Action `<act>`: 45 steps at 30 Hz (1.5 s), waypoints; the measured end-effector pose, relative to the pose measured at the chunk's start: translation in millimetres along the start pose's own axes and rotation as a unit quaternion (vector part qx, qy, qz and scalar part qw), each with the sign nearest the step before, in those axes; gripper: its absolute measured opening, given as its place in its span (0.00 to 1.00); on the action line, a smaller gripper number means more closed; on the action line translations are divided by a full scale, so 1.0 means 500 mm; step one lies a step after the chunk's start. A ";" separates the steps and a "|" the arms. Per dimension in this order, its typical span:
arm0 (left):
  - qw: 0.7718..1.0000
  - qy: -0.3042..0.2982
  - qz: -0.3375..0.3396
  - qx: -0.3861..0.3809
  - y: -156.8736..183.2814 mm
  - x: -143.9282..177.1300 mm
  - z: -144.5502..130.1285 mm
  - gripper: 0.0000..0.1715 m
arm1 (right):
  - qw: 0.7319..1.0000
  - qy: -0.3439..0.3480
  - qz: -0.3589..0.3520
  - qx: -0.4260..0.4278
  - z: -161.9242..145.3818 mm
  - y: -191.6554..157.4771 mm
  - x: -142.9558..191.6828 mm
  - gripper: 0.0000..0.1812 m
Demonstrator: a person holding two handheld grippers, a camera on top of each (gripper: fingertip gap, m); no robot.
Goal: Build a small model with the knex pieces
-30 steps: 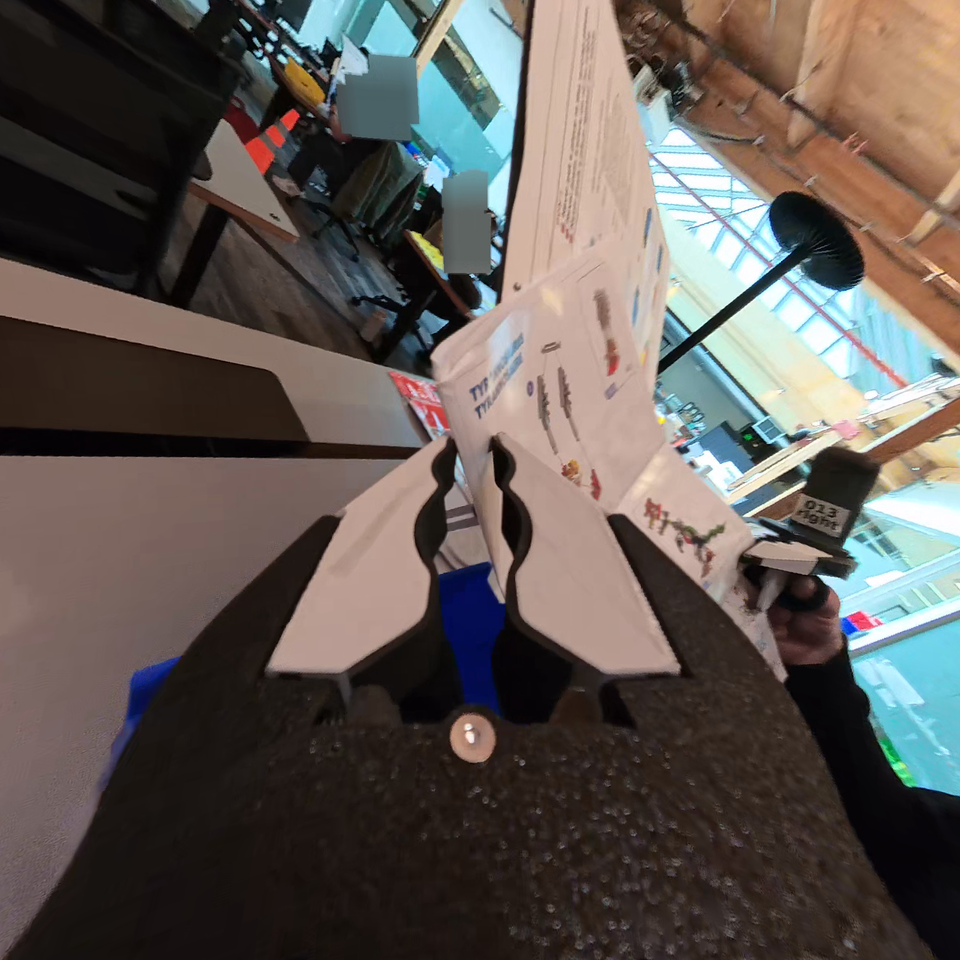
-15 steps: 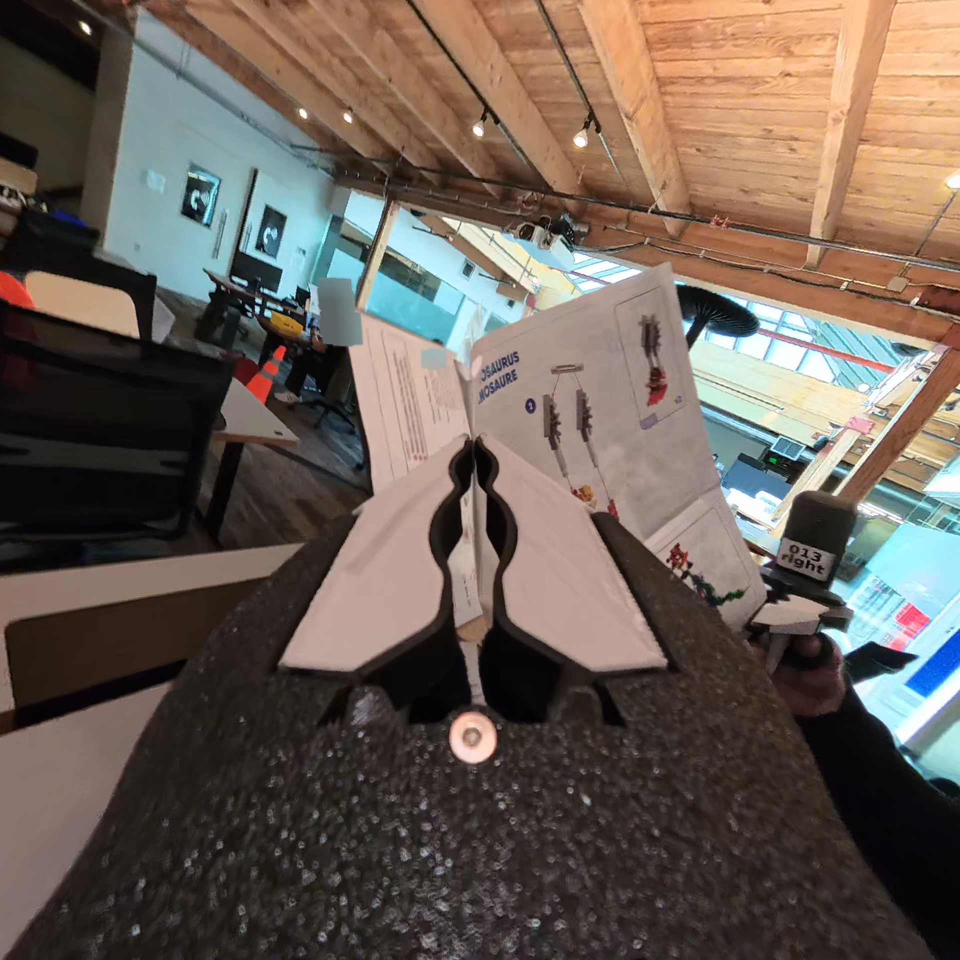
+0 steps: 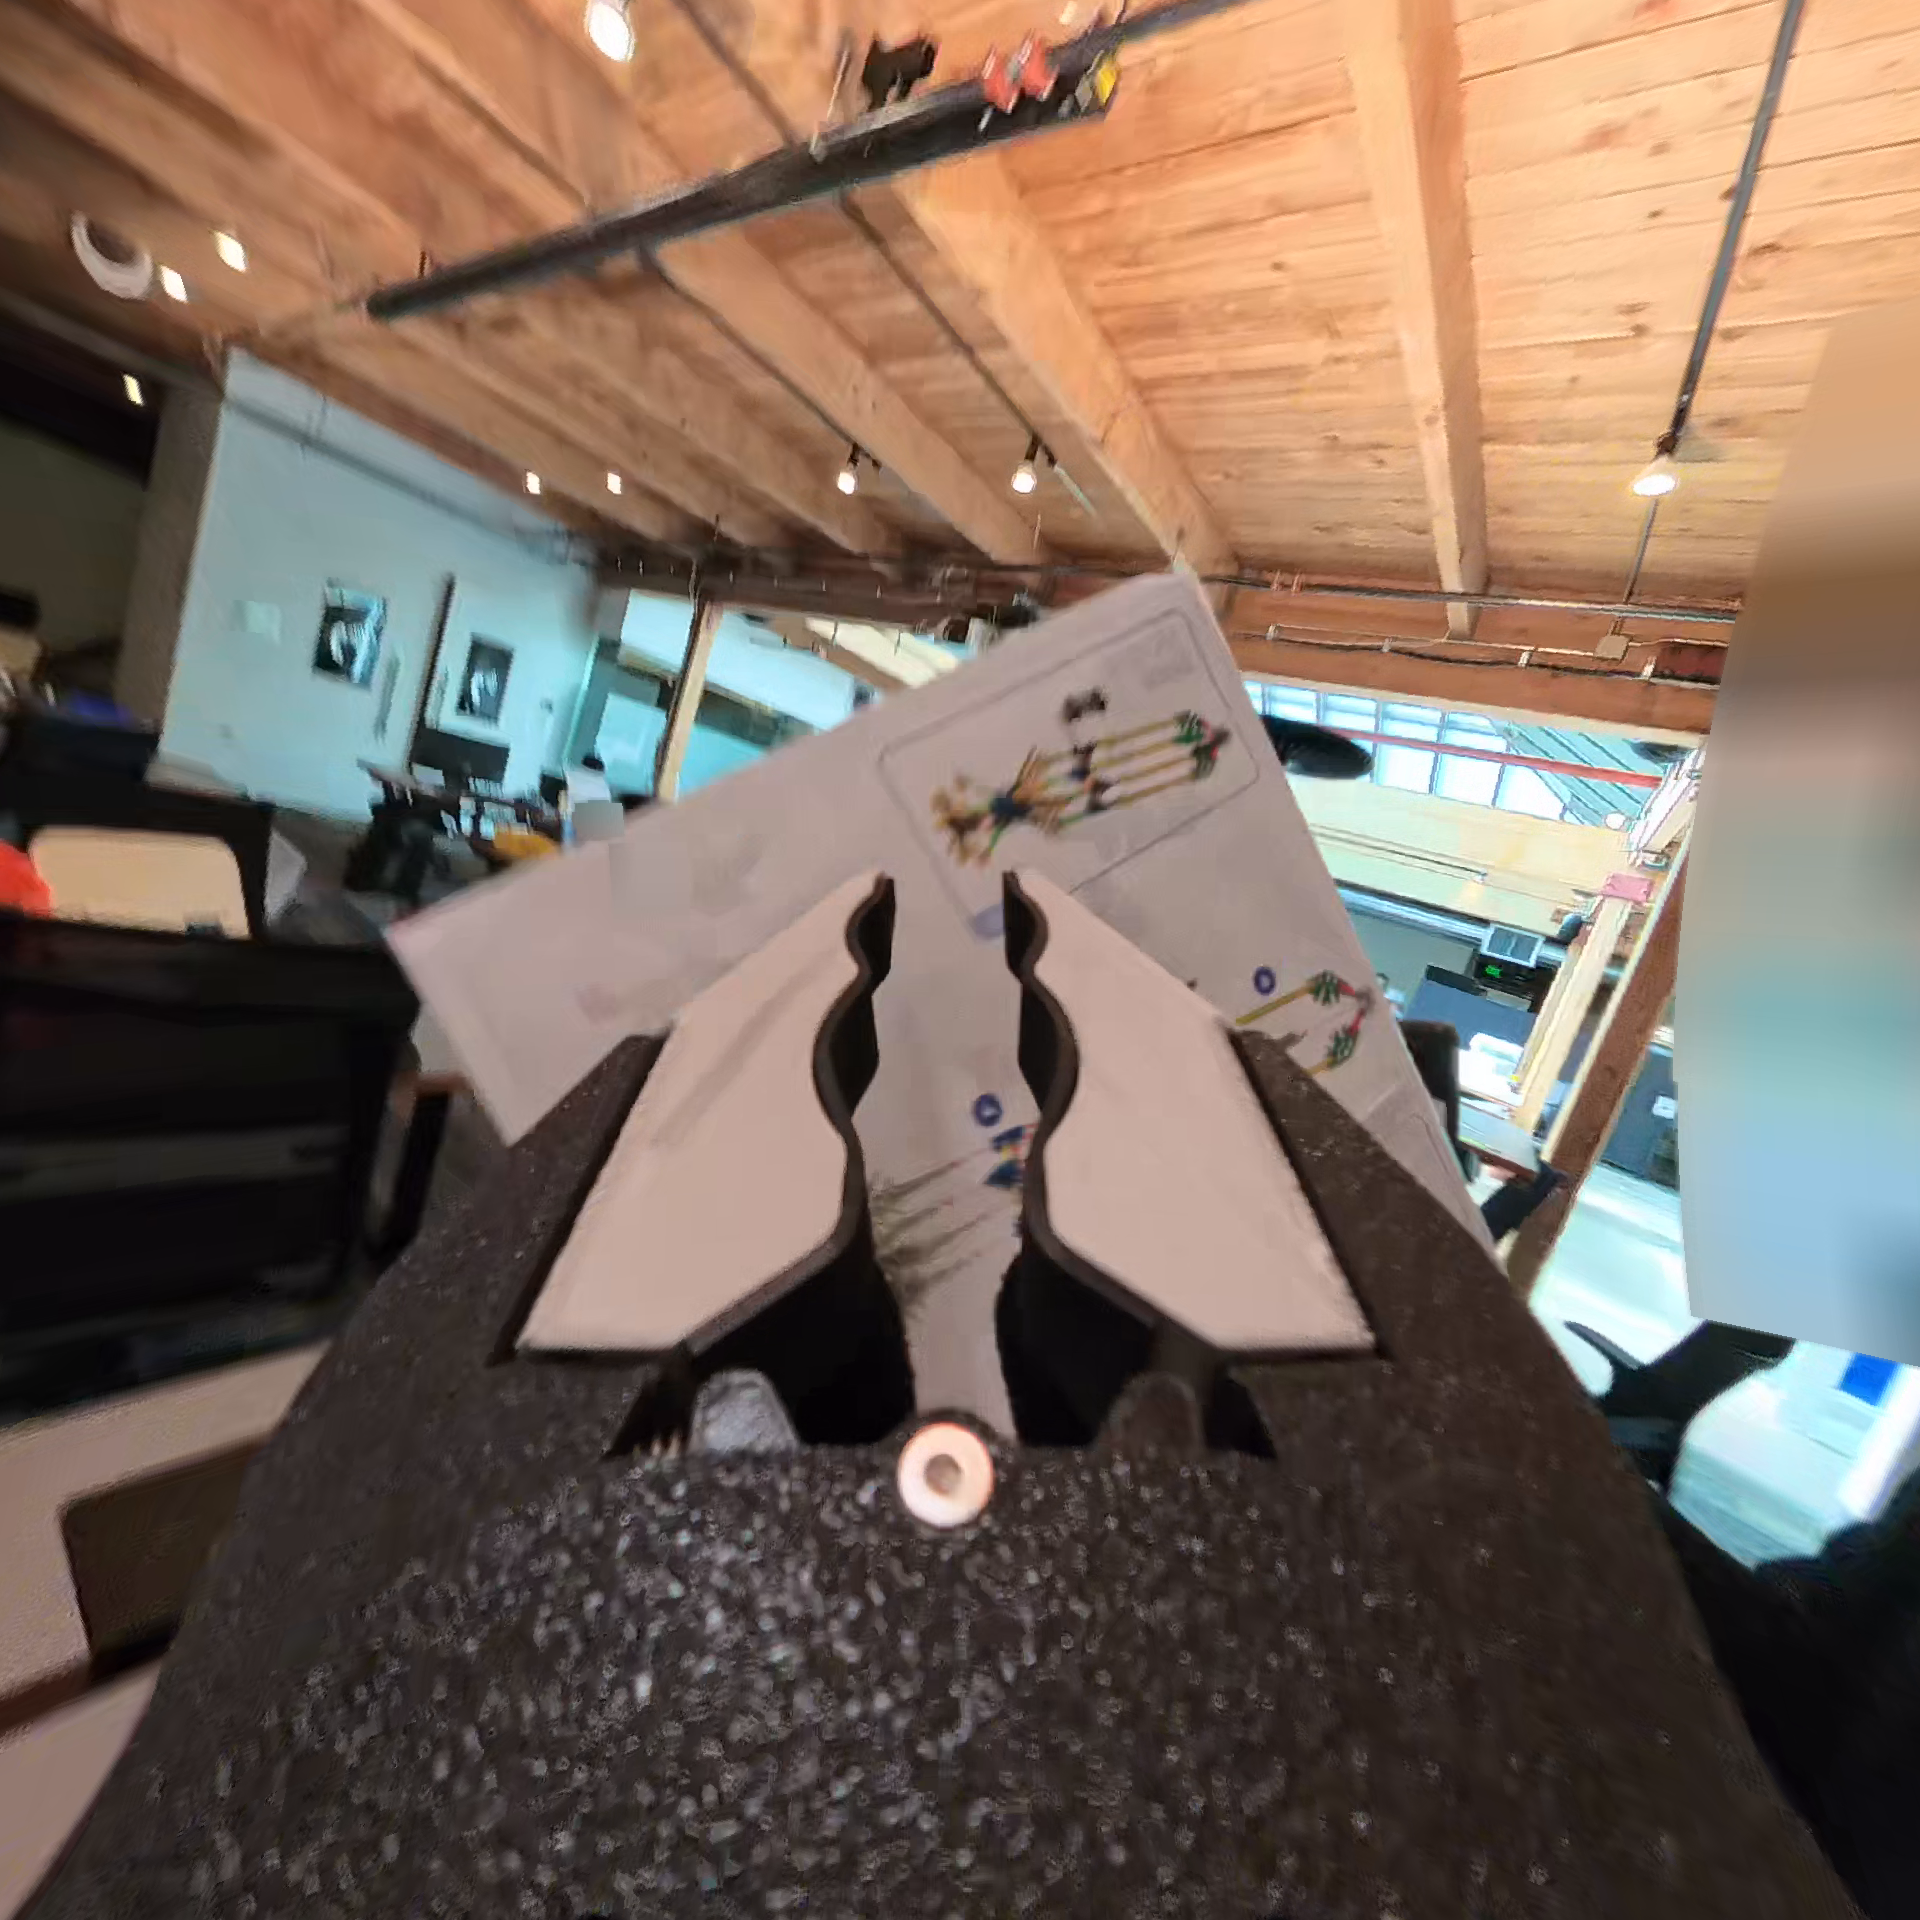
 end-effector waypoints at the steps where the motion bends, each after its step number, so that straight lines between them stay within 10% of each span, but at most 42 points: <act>1: 0.999 -0.023 0.009 0.030 -0.025 0.001 -0.055 0.11 | 1.000 -0.021 -0.023 0.002 -0.013 0.038 0.020 0.00; 5: 0.985 -0.103 0.066 0.124 -0.095 0.006 -0.265 0.23 | 0.990 -0.084 -0.114 -0.026 -0.064 0.174 0.106 0.00; 12: 0.962 -0.195 0.150 0.114 -0.163 0.045 -0.411 0.30 | 0.965 -0.145 -0.215 -0.030 -0.126 0.273 0.198 0.00; 32: 0.899 -0.266 0.101 0.332 -0.252 0.040 -0.542 0.37 | 0.961 -0.166 -0.219 -0.041 -0.157 0.303 0.217 0.00; 45: 0.908 -0.260 0.142 0.297 -0.325 -0.009 -0.538 0.38 | 0.961 -0.169 -0.217 -0.030 -0.157 0.309 0.217 0.00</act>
Point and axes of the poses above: each gripper's, where its closed fingertips meet, x back along the fingers, z out of its top, y = z × x across the jaws, the point moved 3 cm from there along x, back along the fingers, and after that the axes turned 6 degrees about y, right-handed, at the moved point
